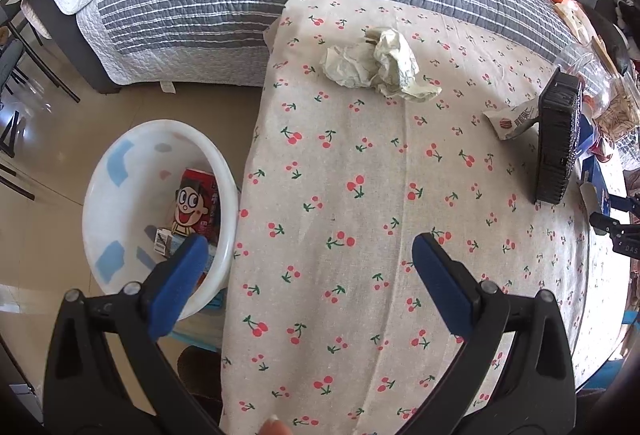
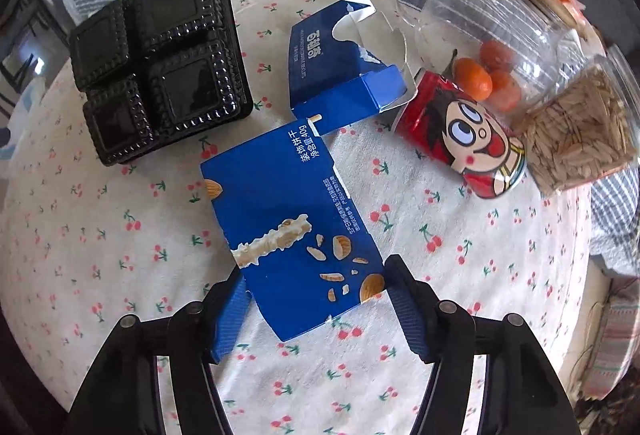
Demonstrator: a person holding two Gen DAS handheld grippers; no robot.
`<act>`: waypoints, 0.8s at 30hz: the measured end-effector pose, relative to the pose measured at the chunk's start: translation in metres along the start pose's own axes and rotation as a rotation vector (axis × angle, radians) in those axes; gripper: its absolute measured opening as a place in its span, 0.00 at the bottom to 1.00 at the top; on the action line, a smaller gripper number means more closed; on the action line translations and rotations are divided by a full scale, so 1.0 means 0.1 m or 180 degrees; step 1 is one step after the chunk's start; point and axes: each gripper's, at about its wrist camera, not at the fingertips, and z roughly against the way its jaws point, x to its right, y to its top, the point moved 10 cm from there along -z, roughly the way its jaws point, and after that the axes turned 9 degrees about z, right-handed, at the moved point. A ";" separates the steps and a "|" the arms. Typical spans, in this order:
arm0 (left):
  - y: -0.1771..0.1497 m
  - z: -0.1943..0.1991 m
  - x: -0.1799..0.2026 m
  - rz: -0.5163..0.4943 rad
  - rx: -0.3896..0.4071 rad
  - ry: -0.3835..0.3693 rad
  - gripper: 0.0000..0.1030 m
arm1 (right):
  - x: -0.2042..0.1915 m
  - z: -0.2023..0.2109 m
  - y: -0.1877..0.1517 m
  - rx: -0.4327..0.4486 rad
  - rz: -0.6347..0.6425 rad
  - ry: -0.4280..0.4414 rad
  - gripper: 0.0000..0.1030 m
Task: Collect trash
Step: 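Grasp the blue biscuit box with the right gripper while the left gripper grasps the crumpled paper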
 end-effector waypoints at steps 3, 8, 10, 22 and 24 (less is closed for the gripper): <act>-0.02 0.02 0.03 0.0022 -0.0006 -0.0073 0.98 | -0.03 0.20 -0.06 0.0074 -0.0305 0.0030 0.65; 0.01 0.05 0.11 0.0056 0.0013 -0.0154 0.98 | -0.29 0.60 -0.07 0.0370 -0.0491 0.0015 0.65; 0.08 0.06 0.15 0.0110 0.0048 -0.0169 0.98 | -0.37 0.62 -0.10 0.0446 -0.0471 0.0013 0.65; 0.94 -0.38 0.47 -0.0014 0.0312 -0.0248 0.77 | -0.33 0.64 -0.10 0.0487 -0.0388 0.0033 0.65; 1.05 -0.47 0.51 0.0109 0.0284 -0.0343 0.73 | -0.23 0.63 -0.13 0.0471 -0.0415 -0.0008 0.65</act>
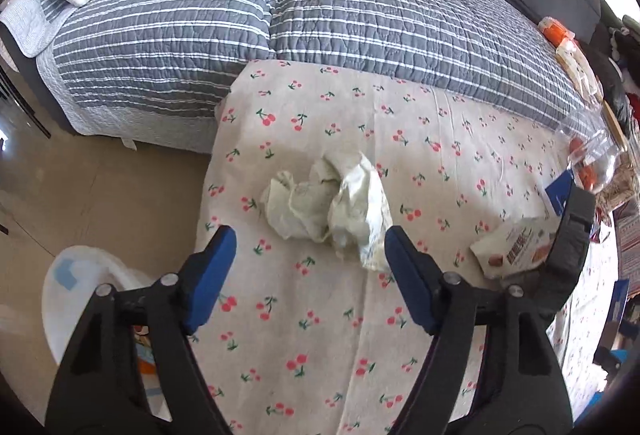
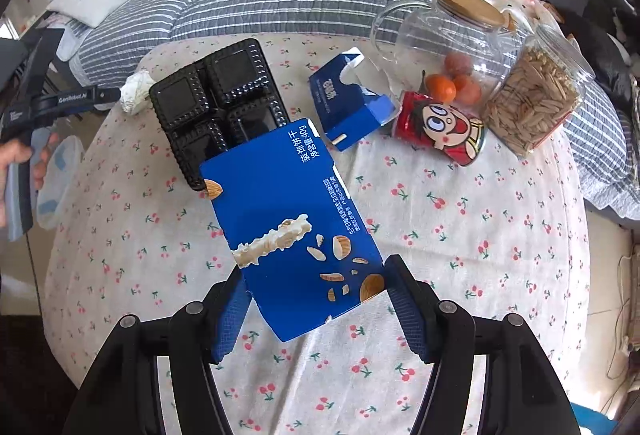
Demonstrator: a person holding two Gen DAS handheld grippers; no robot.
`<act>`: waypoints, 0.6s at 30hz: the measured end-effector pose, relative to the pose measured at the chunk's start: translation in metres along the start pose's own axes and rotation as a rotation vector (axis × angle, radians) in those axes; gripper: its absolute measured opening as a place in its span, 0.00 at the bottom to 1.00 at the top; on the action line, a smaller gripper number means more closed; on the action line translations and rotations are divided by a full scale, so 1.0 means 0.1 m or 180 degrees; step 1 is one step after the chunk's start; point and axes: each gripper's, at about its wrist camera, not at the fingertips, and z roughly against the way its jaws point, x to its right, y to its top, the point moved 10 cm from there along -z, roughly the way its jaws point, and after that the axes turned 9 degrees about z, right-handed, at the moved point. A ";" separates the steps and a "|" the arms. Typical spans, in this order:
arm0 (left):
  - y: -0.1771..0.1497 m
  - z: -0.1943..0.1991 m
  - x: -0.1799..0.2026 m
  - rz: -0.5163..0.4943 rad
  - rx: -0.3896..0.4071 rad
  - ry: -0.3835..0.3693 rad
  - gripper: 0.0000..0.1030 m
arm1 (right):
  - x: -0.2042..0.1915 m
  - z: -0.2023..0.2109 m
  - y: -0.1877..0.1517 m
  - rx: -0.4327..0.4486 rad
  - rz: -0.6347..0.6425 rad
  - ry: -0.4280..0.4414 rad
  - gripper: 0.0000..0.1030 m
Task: Collect trash
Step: 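Grasp the blue biscuit box with the right gripper while the left gripper grasps the crumpled paper, then carry the crumpled paper over the white bin and open the left gripper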
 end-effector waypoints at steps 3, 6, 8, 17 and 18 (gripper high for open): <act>0.06 -0.14 0.07 0.0183 -0.0078 -0.0140 0.64 | 0.12 0.01 -0.02 -0.0006 -0.0058 -0.0011 0.65; 0.04 -0.25 0.10 0.0299 -0.0162 -0.0182 0.50 | 0.18 0.01 -0.03 -0.0005 -0.0076 -0.0030 0.65; 0.00 -0.30 0.09 0.0368 -0.0208 -0.0173 0.42 | 0.19 0.02 -0.04 -0.0011 -0.0075 -0.0032 0.65; -0.20 -0.08 0.09 0.0154 -0.0200 -0.0132 0.28 | 0.16 0.10 -0.05 0.0028 -0.0094 -0.0063 0.65; -0.23 -0.01 0.08 0.0147 -0.0198 -0.0153 0.28 | 0.14 0.13 -0.04 0.0050 -0.0096 -0.0055 0.65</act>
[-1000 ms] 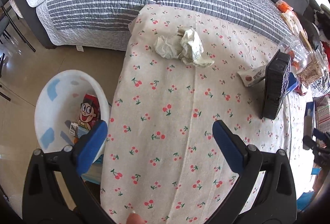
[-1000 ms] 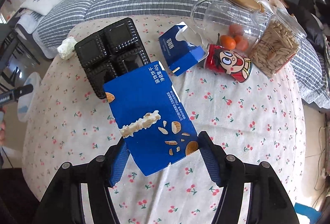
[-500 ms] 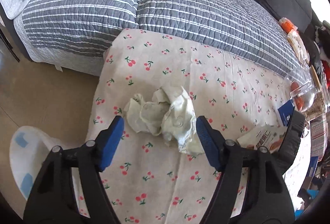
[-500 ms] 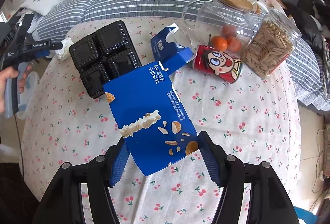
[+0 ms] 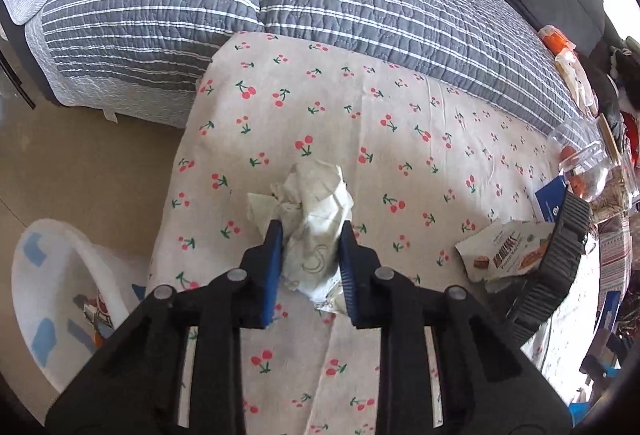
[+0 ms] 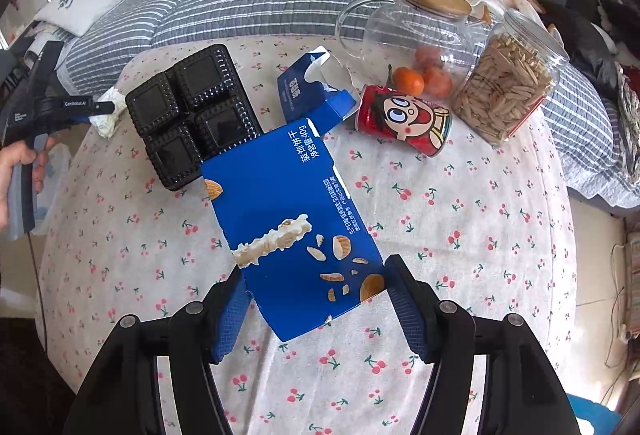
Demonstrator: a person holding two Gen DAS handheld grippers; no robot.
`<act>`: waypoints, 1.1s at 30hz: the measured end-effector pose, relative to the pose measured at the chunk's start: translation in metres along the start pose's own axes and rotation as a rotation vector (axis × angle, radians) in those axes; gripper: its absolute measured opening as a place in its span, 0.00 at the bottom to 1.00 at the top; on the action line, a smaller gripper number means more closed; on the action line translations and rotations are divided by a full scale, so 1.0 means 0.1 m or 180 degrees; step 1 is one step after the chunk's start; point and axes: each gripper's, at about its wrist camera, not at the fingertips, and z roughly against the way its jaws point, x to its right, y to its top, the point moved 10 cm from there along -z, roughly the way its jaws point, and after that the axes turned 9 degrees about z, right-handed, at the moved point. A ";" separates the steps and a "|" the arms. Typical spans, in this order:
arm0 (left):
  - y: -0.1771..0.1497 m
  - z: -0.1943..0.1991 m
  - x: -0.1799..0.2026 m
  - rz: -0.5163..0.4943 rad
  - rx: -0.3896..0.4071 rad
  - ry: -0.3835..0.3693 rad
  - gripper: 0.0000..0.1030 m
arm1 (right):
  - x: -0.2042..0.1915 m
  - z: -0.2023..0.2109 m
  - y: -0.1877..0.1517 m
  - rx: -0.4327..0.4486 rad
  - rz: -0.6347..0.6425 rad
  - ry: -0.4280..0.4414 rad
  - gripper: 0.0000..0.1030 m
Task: Collect trash
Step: 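Carry the crumpled paper over the white bin and open the left gripper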
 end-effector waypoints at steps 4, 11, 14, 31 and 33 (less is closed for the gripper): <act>-0.14 0.28 -0.06 -0.0044 0.0006 -0.0072 0.28 | -0.13 0.09 0.04 0.0084 0.0024 0.0025 0.65; -0.40 0.76 -0.21 -0.0142 0.0103 -0.0220 0.28 | -0.49 0.18 0.17 0.0184 0.0052 0.0159 0.65; -0.51 0.89 -0.35 -0.0167 0.0186 -0.0224 0.28 | -0.70 0.21 0.29 0.0252 0.0120 0.0219 0.65; -0.62 1.14 -1.71 0.0281 0.0313 0.0119 0.29 | -1.78 -0.02 0.62 0.0261 0.0586 0.0363 0.65; -0.62 1.11 -1.84 0.0329 0.0303 0.0183 0.29 | -1.88 -0.06 0.64 0.0247 0.0613 0.0384 0.65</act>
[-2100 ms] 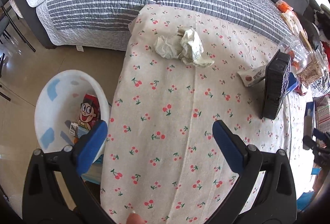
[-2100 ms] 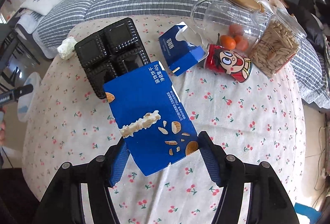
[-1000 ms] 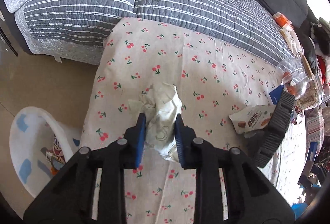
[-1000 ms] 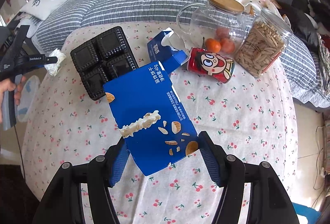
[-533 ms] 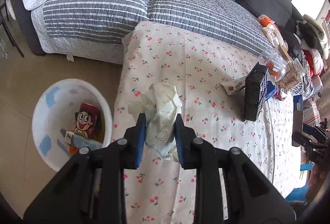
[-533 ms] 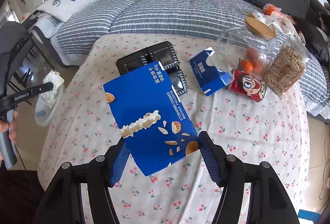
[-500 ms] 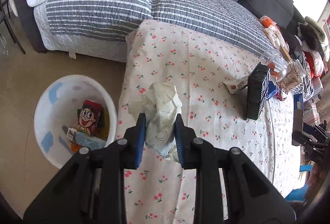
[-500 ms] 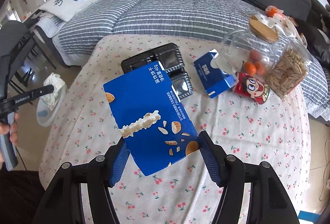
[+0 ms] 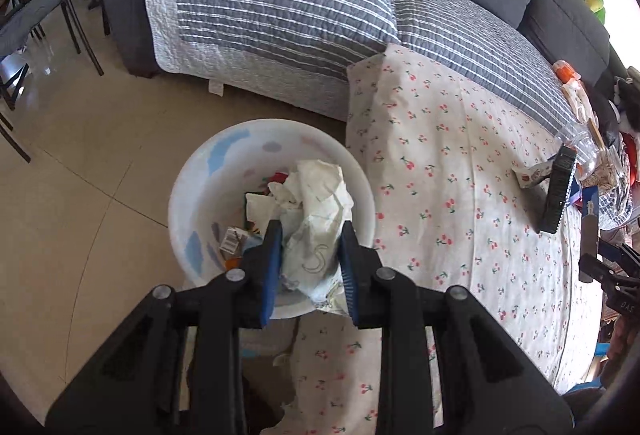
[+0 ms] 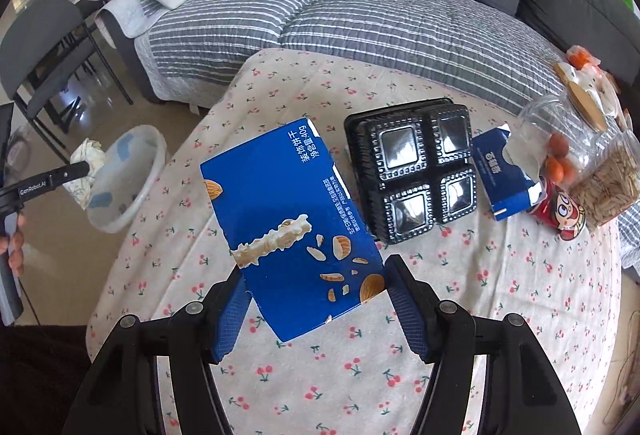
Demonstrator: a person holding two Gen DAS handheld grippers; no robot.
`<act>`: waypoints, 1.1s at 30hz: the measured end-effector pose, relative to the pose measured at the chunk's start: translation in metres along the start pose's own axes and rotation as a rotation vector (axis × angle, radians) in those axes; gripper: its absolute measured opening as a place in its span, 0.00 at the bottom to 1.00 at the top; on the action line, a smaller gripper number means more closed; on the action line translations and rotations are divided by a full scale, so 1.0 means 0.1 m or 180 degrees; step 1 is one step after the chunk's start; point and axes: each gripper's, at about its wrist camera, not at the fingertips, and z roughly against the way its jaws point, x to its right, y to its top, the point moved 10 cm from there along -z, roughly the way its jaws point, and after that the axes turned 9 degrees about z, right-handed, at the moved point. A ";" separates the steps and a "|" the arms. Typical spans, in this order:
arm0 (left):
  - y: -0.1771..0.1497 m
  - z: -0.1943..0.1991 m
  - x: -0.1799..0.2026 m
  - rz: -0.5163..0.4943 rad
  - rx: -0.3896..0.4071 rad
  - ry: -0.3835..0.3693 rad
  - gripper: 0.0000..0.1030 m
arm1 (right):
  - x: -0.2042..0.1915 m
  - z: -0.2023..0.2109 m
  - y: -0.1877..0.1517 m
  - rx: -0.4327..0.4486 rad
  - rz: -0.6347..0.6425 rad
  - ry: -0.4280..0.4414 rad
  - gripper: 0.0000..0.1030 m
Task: Collect trash
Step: 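Carry the crumpled paper over the white bin and open the left gripper, then carry the blue biscuit box over the bin and drop it with the right gripper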
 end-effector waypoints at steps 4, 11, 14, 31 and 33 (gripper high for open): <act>0.04 -0.09 -0.19 0.0016 0.0012 0.0129 0.32 | -0.12 -0.09 0.07 -0.0010 0.0021 0.0054 0.65; 0.11 -0.13 -0.44 0.0028 0.0024 0.0373 0.75 | -0.35 -0.18 0.17 0.0005 0.0043 0.0137 0.65; 0.11 -0.08 -0.55 -0.0029 0.0040 0.0534 0.87 | -0.45 -0.24 0.19 -0.0017 0.0083 0.0151 0.65; -0.09 0.21 -1.04 -0.0318 0.0050 0.0838 0.98 | -1.91 -0.82 0.79 -0.0055 0.0359 0.0550 0.65; -0.09 0.23 -1.10 -0.0280 0.0057 0.0823 0.98 | -2.05 -0.91 0.85 -0.0065 0.0383 0.0579 0.65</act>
